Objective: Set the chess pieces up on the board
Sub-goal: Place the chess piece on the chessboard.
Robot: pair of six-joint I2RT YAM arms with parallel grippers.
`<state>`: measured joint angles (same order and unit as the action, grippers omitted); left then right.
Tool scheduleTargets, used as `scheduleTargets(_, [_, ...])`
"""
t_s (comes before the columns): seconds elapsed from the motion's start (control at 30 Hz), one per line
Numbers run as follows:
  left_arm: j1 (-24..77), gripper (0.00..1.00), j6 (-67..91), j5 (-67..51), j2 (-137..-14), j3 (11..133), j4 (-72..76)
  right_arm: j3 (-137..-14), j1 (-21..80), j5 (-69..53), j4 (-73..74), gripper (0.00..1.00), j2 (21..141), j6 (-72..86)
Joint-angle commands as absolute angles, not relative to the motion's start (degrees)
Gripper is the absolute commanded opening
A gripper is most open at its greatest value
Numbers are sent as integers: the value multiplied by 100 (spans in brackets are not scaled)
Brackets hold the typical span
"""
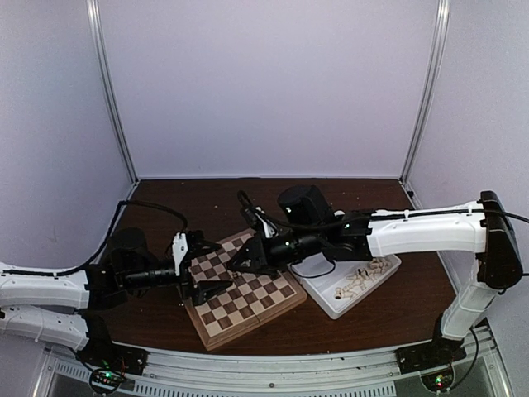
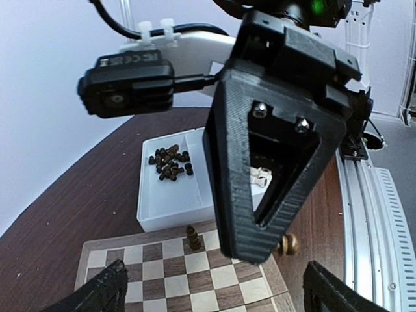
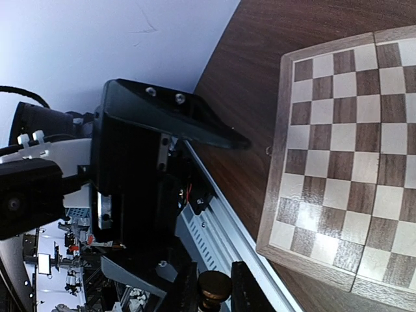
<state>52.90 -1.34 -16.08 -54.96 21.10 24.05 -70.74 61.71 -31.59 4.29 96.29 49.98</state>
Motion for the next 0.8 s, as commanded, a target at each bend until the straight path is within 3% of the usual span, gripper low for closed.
scheduleTargets(0.0, [5373, 92, -613, -1959, -5822, 2462, 3178, -7048, 6276, -3353, -468, 19, 9587, 5341])
scheduleTargets(0.2, [5388, 80, -609, -1926, -5913, 2406, 3573, -6958, 6293, -3400, -881, 20, 9630, 5527])
scheduleTargets(0.47, [5387, 52, -713, -2068, -5843, 2376, 3593, -6952, 6293, -3389, -1105, 20, 9727, 5615])
scheduleTargets(0.77, [5388, 56, -713, -2017, -5677, 2203, 3736, -6833, 6291, -3156, -1072, 20, 9704, 5603])
